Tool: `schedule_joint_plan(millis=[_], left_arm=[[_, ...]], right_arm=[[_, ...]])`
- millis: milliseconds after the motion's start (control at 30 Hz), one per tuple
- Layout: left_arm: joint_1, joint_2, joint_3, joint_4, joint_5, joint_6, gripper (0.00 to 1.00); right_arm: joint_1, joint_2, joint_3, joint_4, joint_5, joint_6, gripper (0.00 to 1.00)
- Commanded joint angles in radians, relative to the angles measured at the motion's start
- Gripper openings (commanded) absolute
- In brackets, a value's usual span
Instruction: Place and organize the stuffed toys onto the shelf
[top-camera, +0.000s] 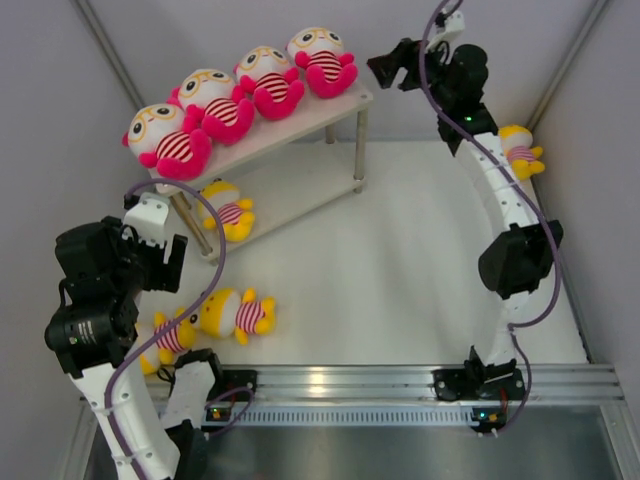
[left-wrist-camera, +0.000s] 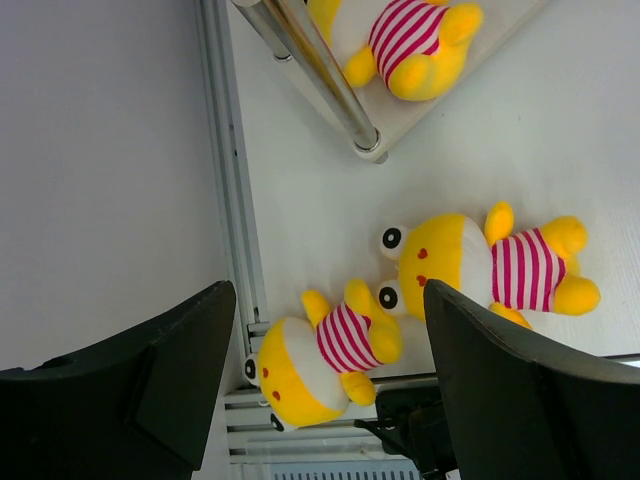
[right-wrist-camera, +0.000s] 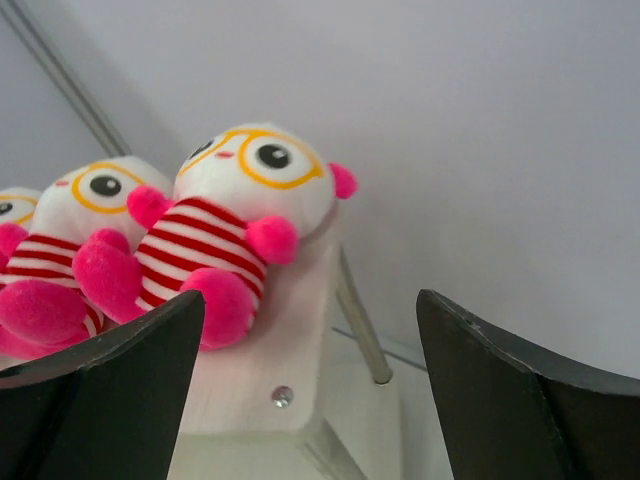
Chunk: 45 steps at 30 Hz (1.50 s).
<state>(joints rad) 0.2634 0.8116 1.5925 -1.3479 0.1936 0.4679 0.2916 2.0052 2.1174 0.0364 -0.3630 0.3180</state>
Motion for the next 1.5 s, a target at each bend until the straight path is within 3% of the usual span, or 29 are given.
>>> schedule_joint_plan(millis=[0,133,233,333,467,600,733,867,1167,1300,1400,1433,1467], left_arm=[[-0.004,-0.009,-0.008,0.003,0.001,0.009,0.82],[-0.004,-0.012,-0.02,0.003,-0.013,0.014,0.82],[-0.004,-0.015,-0.032,0.003,-0.02,0.012,0.82],[-0.004,-0.017,-0.06,0.003,-0.026,0.018,0.82],[-0.004,-0.022,-0.095,0.004,-0.06,0.02,0.82],[-0.001,-0.029,-0.101,0.003,-0.1,0.026,0.82],[0.011,-0.028,-0.094,0.003,-0.123,0.04,0.82],[0.017,0.001,-0.057,0.003,-0.151,0.046,0.82],[0.026,0.038,-0.02,0.001,-0.161,0.051,0.82],[0.033,0.046,-0.008,0.001,-0.141,0.048,0.82],[0.037,0.047,0.004,0.001,-0.141,0.044,0.82],[0.037,0.046,0.006,0.001,-0.141,0.046,0.82],[0.037,0.046,0.006,0.001,-0.14,0.046,0.82]], right_arm=[[-0.11,-0.219,-0.039,0.066,0.039,0.085,0.87],[-0.259,-0.335,-0.213,0.077,0.094,0.145,0.91],[-0.397,-0.396,-0.466,0.112,0.186,0.187,0.9],[-0.508,-0.369,-0.586,0.114,0.288,0.191,0.88],[-0.629,-0.232,-0.629,0.102,0.294,0.211,0.83],[-0.669,-0.12,-0.626,0.123,0.331,0.158,0.82],[-0.672,0.004,-0.519,0.013,0.42,0.099,0.83],[-0.674,0.116,-0.479,0.007,0.51,0.096,0.82],[-0.678,0.27,-0.329,0.0,0.368,0.139,0.76],[-0.678,0.306,-0.297,-0.033,0.369,0.194,0.63],[-0.678,0.311,-0.318,-0.029,0.368,0.23,0.62],[-0.677,0.31,-0.323,-0.021,0.368,0.234,0.55],[-0.677,0.302,-0.329,-0.018,0.334,0.231,0.35]])
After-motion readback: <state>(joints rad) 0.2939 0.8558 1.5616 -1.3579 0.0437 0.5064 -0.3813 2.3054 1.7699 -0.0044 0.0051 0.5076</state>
